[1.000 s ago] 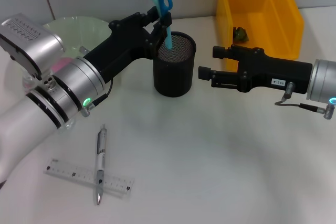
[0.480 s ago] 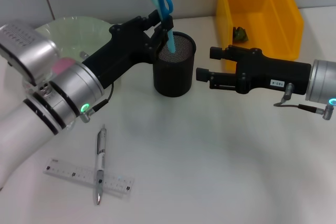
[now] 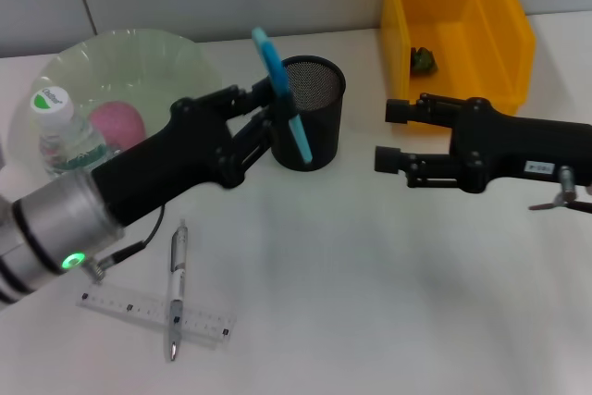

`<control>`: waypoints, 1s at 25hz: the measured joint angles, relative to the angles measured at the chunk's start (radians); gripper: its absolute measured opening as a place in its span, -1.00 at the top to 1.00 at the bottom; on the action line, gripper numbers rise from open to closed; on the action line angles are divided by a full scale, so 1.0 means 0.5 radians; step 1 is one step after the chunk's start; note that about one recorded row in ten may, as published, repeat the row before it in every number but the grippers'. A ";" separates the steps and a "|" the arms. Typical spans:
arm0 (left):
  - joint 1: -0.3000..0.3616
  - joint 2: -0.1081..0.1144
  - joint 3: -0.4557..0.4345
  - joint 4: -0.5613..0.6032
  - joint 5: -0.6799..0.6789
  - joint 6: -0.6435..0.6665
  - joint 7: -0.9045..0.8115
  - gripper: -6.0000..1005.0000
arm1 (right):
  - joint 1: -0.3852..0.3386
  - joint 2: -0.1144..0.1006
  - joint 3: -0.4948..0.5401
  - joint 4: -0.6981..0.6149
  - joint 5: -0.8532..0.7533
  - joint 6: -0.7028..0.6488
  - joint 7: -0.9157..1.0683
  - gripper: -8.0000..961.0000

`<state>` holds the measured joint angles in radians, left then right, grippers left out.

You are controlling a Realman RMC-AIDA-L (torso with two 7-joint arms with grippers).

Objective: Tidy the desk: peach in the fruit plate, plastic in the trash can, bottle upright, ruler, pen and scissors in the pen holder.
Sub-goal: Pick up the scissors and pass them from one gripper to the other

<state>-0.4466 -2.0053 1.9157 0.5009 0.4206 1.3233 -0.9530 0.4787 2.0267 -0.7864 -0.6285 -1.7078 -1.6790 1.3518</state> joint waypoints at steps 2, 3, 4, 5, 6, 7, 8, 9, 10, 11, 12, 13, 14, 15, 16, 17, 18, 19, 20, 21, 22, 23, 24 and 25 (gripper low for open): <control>0.022 0.025 -0.066 0.004 0.129 0.088 -0.071 0.40 | -0.020 -0.018 -0.007 -0.025 0.000 -0.077 0.015 -0.70; 0.029 0.036 -0.102 0.004 0.200 0.139 -0.102 0.40 | -0.024 -0.024 -0.007 -0.028 0.000 -0.107 0.018 -0.70; 0.036 0.048 -0.146 0.004 0.283 0.202 -0.138 0.40 | -0.028 -0.033 -0.010 -0.032 0.000 -0.152 0.029 -0.70; 0.041 0.060 -0.191 0.004 0.356 0.256 -0.169 0.40 | -0.028 -0.042 -0.012 -0.034 -0.001 -0.185 0.042 -0.70; 0.048 0.079 -0.287 0.005 0.515 0.372 -0.231 0.40 | -0.021 -0.057 -0.017 -0.036 -0.032 -0.243 0.079 -0.70; 0.048 0.079 -0.287 0.005 0.515 0.372 -0.231 0.40 | -0.021 -0.057 -0.017 -0.036 -0.032 -0.243 0.079 -0.70; 0.049 0.083 -0.327 0.005 0.583 0.414 -0.258 0.40 | -0.009 -0.062 -0.019 -0.045 -0.082 -0.282 0.105 -0.70; 0.050 0.088 -0.372 0.005 0.655 0.455 -0.294 0.40 | -0.009 -0.062 -0.019 -0.045 -0.082 -0.282 0.105 -0.70; 0.050 0.091 -0.411 0.005 0.719 0.488 -0.324 0.40 | 0.000 -0.061 -0.019 -0.055 -0.113 -0.300 0.117 -0.70; 0.047 0.093 -0.459 0.005 0.792 0.525 -0.357 0.40 | 0.012 -0.054 -0.020 -0.065 -0.147 -0.323 0.124 -0.70; 0.043 0.092 -0.506 0.005 0.856 0.556 -0.379 0.40 | 0.012 -0.054 -0.020 -0.065 -0.147 -0.323 0.124 -0.70; 0.041 0.091 -0.533 0.008 0.894 0.572 -0.389 0.40 | 0.022 -0.049 -0.021 -0.067 -0.161 -0.338 0.128 -0.70; 0.038 0.085 -0.564 0.019 0.940 0.590 -0.396 0.40 | 0.032 -0.045 -0.023 -0.068 -0.172 -0.352 0.133 -0.70; 0.036 0.081 -0.579 0.029 0.966 0.597 -0.398 0.40 | 0.041 -0.043 -0.026 -0.071 -0.184 -0.368 0.138 -0.70; 0.032 0.068 -0.595 0.056 1.004 0.600 -0.403 0.40 | 0.057 -0.037 -0.034 -0.078 -0.201 -0.397 0.145 -0.70; 0.031 0.064 -0.596 0.065 1.014 0.599 -0.403 0.40 | 0.057 -0.037 -0.034 -0.078 -0.201 -0.397 0.145 -0.70; 0.028 0.060 -0.598 0.076 1.025 0.595 -0.404 0.40 | 0.063 -0.035 -0.038 -0.082 -0.207 -0.410 0.145 -0.70; 0.021 0.052 -0.598 0.090 1.042 0.586 -0.404 0.40 | 0.067 -0.032 -0.040 -0.083 -0.209 -0.416 0.145 -0.70; 0.012 0.042 -0.599 0.103 1.059 0.575 -0.404 0.40 | 0.073 -0.028 -0.042 -0.085 -0.211 -0.421 0.145 -0.70; -0.001 0.030 -0.599 0.107 1.068 0.564 -0.405 0.40 | 0.080 -0.015 -0.043 -0.088 -0.213 -0.425 0.136 -0.70; -0.001 0.030 -0.599 0.107 1.068 0.564 -0.405 0.39 | 0.080 -0.015 -0.043 -0.088 -0.213 -0.425 0.136 -0.70; -0.008 0.025 -0.599 0.109 1.070 0.558 -0.405 0.39 | 0.083 -0.008 -0.043 -0.091 -0.215 -0.425 0.125 -0.70; -0.017 0.021 -0.600 0.109 1.073 0.543 -0.405 0.39 | 0.085 0.003 -0.044 -0.097 -0.221 -0.425 0.110 -0.70; -0.026 0.019 -0.600 0.109 1.078 0.532 -0.405 0.39 | 0.086 0.015 -0.045 -0.106 -0.227 -0.424 0.095 -0.70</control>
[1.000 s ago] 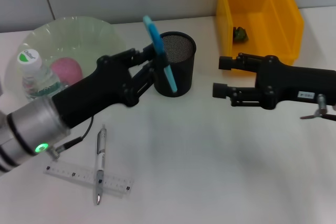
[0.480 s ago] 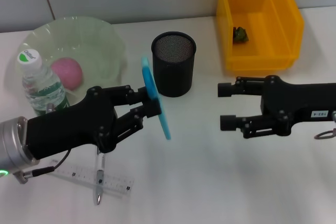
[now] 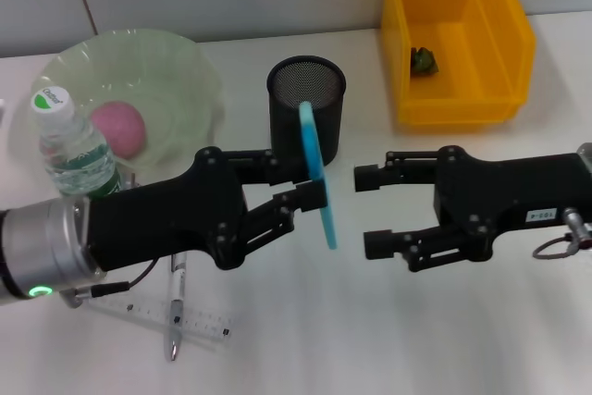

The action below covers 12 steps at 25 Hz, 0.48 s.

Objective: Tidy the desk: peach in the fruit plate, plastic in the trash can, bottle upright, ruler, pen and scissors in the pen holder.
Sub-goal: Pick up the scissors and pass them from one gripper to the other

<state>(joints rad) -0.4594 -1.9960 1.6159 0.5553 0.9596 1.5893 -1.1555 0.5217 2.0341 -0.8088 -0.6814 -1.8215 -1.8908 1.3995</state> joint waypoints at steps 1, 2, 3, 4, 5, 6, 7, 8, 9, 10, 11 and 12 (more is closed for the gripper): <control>-0.009 -0.003 0.000 0.001 0.006 -0.011 -0.001 0.39 | -0.002 0.027 -0.005 -0.029 -0.019 0.008 -0.027 -0.70; -0.022 -0.007 -0.001 0.001 0.019 -0.030 -0.005 0.39 | -0.002 0.027 -0.005 -0.029 -0.019 0.008 -0.027 -0.70; -0.022 -0.007 -0.001 0.001 0.019 -0.030 -0.005 0.39 | -0.004 0.038 -0.010 -0.045 -0.028 0.012 -0.037 -0.70; -0.022 -0.007 -0.001 0.001 0.019 -0.030 -0.005 0.39 | -0.007 0.052 -0.015 -0.067 -0.039 0.016 -0.046 -0.70; -0.034 -0.010 -0.002 0.002 0.031 -0.046 -0.012 0.39 | -0.009 0.061 -0.017 -0.081 -0.048 0.021 -0.055 -0.70; -0.067 -0.011 -0.006 0.004 0.071 -0.070 -0.036 0.39 | -0.012 0.074 -0.019 -0.101 -0.059 0.031 -0.078 -0.70; -0.071 -0.010 -0.006 0.005 0.077 -0.072 -0.039 0.39 | -0.012 0.074 -0.019 -0.101 -0.059 0.031 -0.078 -0.70; -0.075 -0.009 -0.007 0.007 0.082 -0.075 -0.043 0.39 | -0.014 0.078 -0.019 -0.107 -0.062 0.035 -0.091 -0.70; -0.079 -0.006 -0.009 0.008 0.086 -0.077 -0.046 0.39 | -0.015 0.080 -0.019 -0.109 -0.063 0.039 -0.102 -0.70; -0.085 -0.001 -0.013 0.008 0.091 -0.080 -0.047 0.39 | -0.015 0.080 -0.019 -0.109 -0.064 0.040 -0.106 -0.70; -0.090 0.004 -0.026 0.008 0.093 -0.080 -0.052 0.39 | -0.015 0.081 -0.018 -0.109 -0.064 0.042 -0.107 -0.70; -0.090 0.004 -0.026 0.008 0.093 -0.080 -0.052 0.39 | -0.014 0.081 -0.018 -0.109 -0.064 0.044 -0.108 -0.70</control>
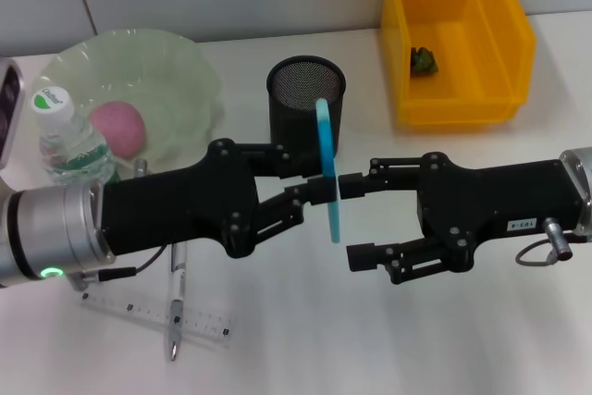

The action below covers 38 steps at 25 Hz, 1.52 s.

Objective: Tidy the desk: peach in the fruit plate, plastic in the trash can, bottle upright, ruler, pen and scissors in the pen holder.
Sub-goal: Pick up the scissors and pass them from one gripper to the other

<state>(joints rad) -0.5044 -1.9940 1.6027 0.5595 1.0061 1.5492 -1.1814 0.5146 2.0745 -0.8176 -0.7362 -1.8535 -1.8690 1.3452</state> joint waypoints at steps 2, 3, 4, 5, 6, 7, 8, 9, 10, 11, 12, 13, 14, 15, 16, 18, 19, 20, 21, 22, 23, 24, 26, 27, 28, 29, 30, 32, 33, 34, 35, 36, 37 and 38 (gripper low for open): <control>-0.001 0.006 -0.025 0.000 0.006 0.000 -0.011 0.39 | 0.001 0.000 0.001 0.000 0.000 0.012 -0.010 -0.70; -0.001 0.008 -0.038 -0.001 0.015 0.000 -0.016 0.39 | 0.000 0.000 0.001 0.000 0.000 0.023 -0.018 -0.70; -0.001 0.011 -0.053 -0.001 0.032 0.000 -0.026 0.39 | -0.001 0.001 -0.001 0.001 0.000 0.050 -0.034 -0.70; -0.001 0.011 -0.053 -0.001 0.032 0.000 -0.026 0.38 | -0.001 0.001 -0.001 0.001 0.000 0.050 -0.034 -0.70; 0.000 0.013 -0.087 0.003 0.068 0.004 -0.046 0.38 | -0.002 0.001 -0.001 0.002 0.002 0.061 -0.042 -0.70; 0.000 0.013 -0.101 0.009 0.090 0.009 -0.060 0.38 | -0.002 0.002 -0.001 0.005 0.004 0.070 -0.051 -0.70; 0.000 0.013 -0.120 0.012 0.106 0.014 -0.067 0.38 | -0.002 0.003 -0.001 0.008 0.008 0.076 -0.058 -0.70; 0.002 0.013 -0.136 0.019 0.124 0.024 -0.075 0.38 | -0.001 0.004 0.008 0.012 0.013 0.080 -0.066 -0.70; 0.003 0.013 -0.140 0.023 0.129 0.027 -0.077 0.38 | -0.001 0.004 0.008 0.012 0.013 0.080 -0.066 -0.70; 0.006 0.013 -0.141 0.030 0.131 0.029 -0.077 0.38 | 0.000 0.005 0.013 0.013 0.016 0.083 -0.067 -0.70; 0.009 0.013 -0.143 0.038 0.133 0.032 -0.077 0.38 | 0.001 0.005 0.017 0.014 0.019 0.085 -0.067 -0.70; 0.009 0.013 -0.143 0.038 0.133 0.032 -0.077 0.38 | 0.002 0.006 0.018 0.014 0.021 0.086 -0.067 -0.70; 0.012 0.014 -0.143 0.054 0.140 0.033 -0.077 0.38 | 0.005 0.006 0.018 0.015 0.034 0.088 -0.059 -0.66; 0.012 0.014 -0.144 0.068 0.148 0.035 -0.078 0.38 | 0.005 0.006 0.018 0.015 0.034 0.088 -0.059 -0.61; 0.006 0.014 -0.144 0.074 0.155 0.040 -0.078 0.38 | 0.007 0.006 0.018 0.016 0.045 0.088 -0.054 -0.57; 0.005 0.015 -0.144 0.075 0.156 0.042 -0.079 0.38 | 0.006 0.007 0.018 0.018 0.062 0.093 -0.052 -0.48; 0.001 0.015 -0.144 0.079 0.157 0.049 -0.079 0.38 | 0.006 0.008 0.018 0.018 0.073 0.096 -0.052 -0.34; 0.001 0.015 -0.144 0.079 0.157 0.049 -0.079 0.38 | 0.006 0.008 0.018 0.018 0.073 0.096 -0.052 -0.19; 0.000 0.015 -0.144 0.088 0.158 0.055 -0.079 0.38 | 0.006 0.009 0.014 0.018 0.074 0.097 -0.052 -0.05; 0.000 0.015 -0.144 0.088 0.158 0.055 -0.079 0.38 | 0.007 0.009 0.010 0.018 0.074 0.096 -0.051 -0.04; 0.000 0.015 -0.144 0.088 0.158 0.055 -0.079 0.38 | 0.009 0.009 0.006 0.018 0.074 0.097 -0.051 -0.03; 0.000 0.015 -0.143 0.097 0.158 0.058 -0.079 0.38 | 0.012 0.009 0.001 0.019 0.075 0.097 -0.051 -0.03; 0.000 0.015 -0.143 0.097 0.158 0.058 -0.079 0.37 | 0.013 0.009 0.001 0.020 0.075 0.097 -0.051 -0.01; -0.003 0.011 -0.132 0.100 0.159 0.060 -0.079 0.37 | 0.015 0.009 0.000 0.024 0.075 0.096 -0.051 -0.01; -0.004 0.008 -0.128 0.100 0.160 0.061 -0.079 0.37 | 0.018 0.009 -0.001 0.029 0.075 0.094 -0.050 0.00; -0.004 0.008 -0.128 0.100 0.160 0.061 -0.079 0.37 | 0.025 0.008 -0.003 0.040 0.075 0.088 -0.050 0.01; -0.005 0.000 -0.134 0.100 0.188 0.061 -0.079 0.37 | 0.025 0.008 -0.003 0.040 0.075 0.088 -0.050 0.01; -0.007 -0.011 -0.149 0.100 0.228 0.057 -0.080 0.37 | 0.035 0.008 -0.004 0.052 0.075 0.084 -0.050 0.03; -0.007 -0.011 -0.149 0.100 0.228 0.057 -0.080 0.37 | 0.043 0.008 -0.005 0.060 0.075 0.084 -0.050 0.03; -0.009 -0.020 -0.160 0.100 0.256 0.053 -0.082 0.37 | 0.052 0.008 -0.006 0.071 0.068 0.084 -0.050 0.04; -0.012 -0.027 -0.171 0.100 0.280 0.048 -0.090 0.37 | 0.052 0.008 -0.006 0.071 0.068 0.084 -0.050 0.05; -0.012 -0.027 -0.171 0.100 0.280 0.048 -0.090 0.37 | 0.055 0.008 -0.011 0.075 0.065 0.083 -0.051 0.05; -0.012 -0.027 -0.171 0.100 0.280 0.048 -0.090 0.37 | 0.056 0.008 -0.018 0.075 0.063 0.083 -0.050 0.06; -0.018 -0.031 -0.181 0.099 0.304 0.046 -0.104 0.37 | 0.056 0.008 -0.032 0.076 0.063 0.082 -0.050 0.07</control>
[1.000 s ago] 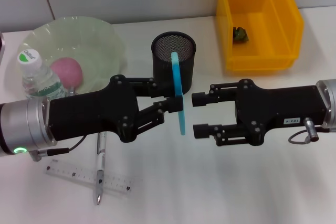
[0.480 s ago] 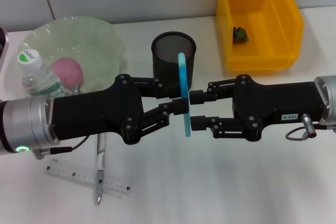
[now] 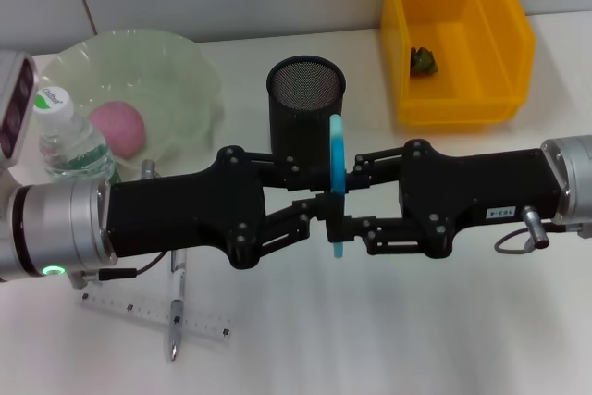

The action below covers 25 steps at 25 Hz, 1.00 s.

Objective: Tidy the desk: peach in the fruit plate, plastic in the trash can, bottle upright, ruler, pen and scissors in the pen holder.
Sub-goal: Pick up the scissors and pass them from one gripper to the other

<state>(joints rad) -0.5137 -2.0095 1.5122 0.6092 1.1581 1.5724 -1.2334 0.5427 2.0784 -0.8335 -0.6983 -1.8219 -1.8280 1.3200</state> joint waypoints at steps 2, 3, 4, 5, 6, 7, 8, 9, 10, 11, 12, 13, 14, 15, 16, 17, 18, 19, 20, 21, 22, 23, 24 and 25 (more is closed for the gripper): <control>-0.001 0.000 -0.004 0.000 0.003 -0.003 -0.017 0.37 | 0.001 0.000 -0.024 -0.001 0.000 0.000 0.000 0.08; -0.002 0.000 -0.006 -0.001 0.003 -0.003 -0.020 0.37 | 0.001 0.000 -0.030 -0.002 0.000 0.000 0.000 0.09; -0.002 0.000 -0.006 -0.001 0.003 -0.003 -0.020 0.37 | 0.001 0.000 -0.032 -0.002 0.000 0.000 0.000 0.10; -0.003 0.000 -0.018 0.000 0.004 -0.003 -0.028 0.37 | 0.001 0.000 -0.032 -0.002 0.000 0.000 0.000 0.10; -0.003 0.000 -0.025 0.000 0.006 -0.003 -0.033 0.37 | 0.000 0.000 -0.033 -0.002 -0.001 0.000 0.000 0.11; -0.003 0.000 -0.033 0.000 0.008 0.000 -0.041 0.37 | -0.002 0.000 -0.033 -0.003 -0.001 0.001 0.000 0.12; -0.003 0.001 -0.034 0.000 0.008 0.001 -0.043 0.37 | -0.004 0.000 -0.033 -0.007 -0.002 0.001 0.000 0.12; -0.003 0.004 -0.035 0.000 0.009 0.005 -0.049 0.36 | -0.006 0.000 -0.033 -0.010 -0.002 0.001 0.000 0.13; -0.003 0.004 -0.035 0.000 0.009 0.007 -0.050 0.36 | -0.007 0.000 -0.033 -0.012 -0.003 0.000 0.001 0.14; -0.003 0.005 -0.036 0.000 0.009 0.008 -0.052 0.36 | -0.007 0.000 -0.033 -0.016 -0.004 0.000 0.001 0.14; -0.004 0.006 -0.036 -0.001 0.009 0.009 -0.053 0.36 | -0.007 0.000 -0.033 -0.016 -0.004 0.000 0.001 0.15; -0.003 0.007 -0.036 -0.001 0.009 0.010 -0.053 0.36 | -0.008 0.000 -0.033 -0.016 -0.004 0.000 0.001 0.16; -0.004 0.007 -0.036 0.000 0.009 0.010 -0.053 0.36 | -0.007 0.000 -0.033 -0.016 -0.004 0.001 0.001 0.16; -0.004 0.008 -0.036 -0.001 0.009 0.010 -0.053 0.36 | -0.006 0.000 -0.033 -0.017 -0.004 0.002 0.001 0.17; -0.004 0.009 -0.036 -0.002 0.009 0.011 -0.053 0.36 | -0.003 0.000 -0.033 -0.016 -0.005 0.004 0.001 0.18; -0.004 0.009 -0.036 -0.002 0.009 0.011 -0.053 0.36 | -0.003 0.000 -0.033 -0.016 -0.005 0.004 0.001 0.18; -0.004 0.009 -0.036 -0.003 0.009 0.011 -0.053 0.36 | -0.002 0.000 -0.033 -0.016 -0.005 0.004 0.001 0.19; -0.004 0.009 -0.036 -0.003 0.009 0.011 -0.053 0.36 | 0.001 0.000 -0.033 -0.015 -0.006 0.004 0.001 0.20; -0.004 0.009 -0.036 -0.003 0.009 0.011 -0.053 0.36 | 0.001 0.000 -0.033 -0.015 -0.006 0.004 0.001 0.20; -0.004 0.009 -0.036 -0.003 0.009 0.011 -0.053 0.36 | 0.001 0.000 -0.033 -0.014 -0.007 0.005 0.001 0.21; -0.004 0.009 -0.036 -0.003 0.009 0.011 -0.053 0.36 | 0.001 0.000 -0.033 -0.014 -0.007 0.005 0.001 0.22; -0.004 0.009 -0.036 -0.002 0.009 0.012 -0.053 0.36 | 0.002 0.000 -0.033 -0.013 -0.007 0.006 0.001 0.23; -0.004 0.009 -0.036 -0.002 0.009 0.012 -0.053 0.36 | 0.003 0.000 -0.033 -0.012 -0.007 0.006 0.001 0.23; -0.004 0.009 -0.036 -0.002 0.009 0.012 -0.053 0.36 | 0.003 0.000 -0.033 -0.012 -0.007 0.007 0.001 0.23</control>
<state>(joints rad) -0.5155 -2.0049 1.4940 0.6081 1.1628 1.5784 -1.2599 0.5443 2.0785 -0.8498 -0.7044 -1.8254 -1.8244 1.3207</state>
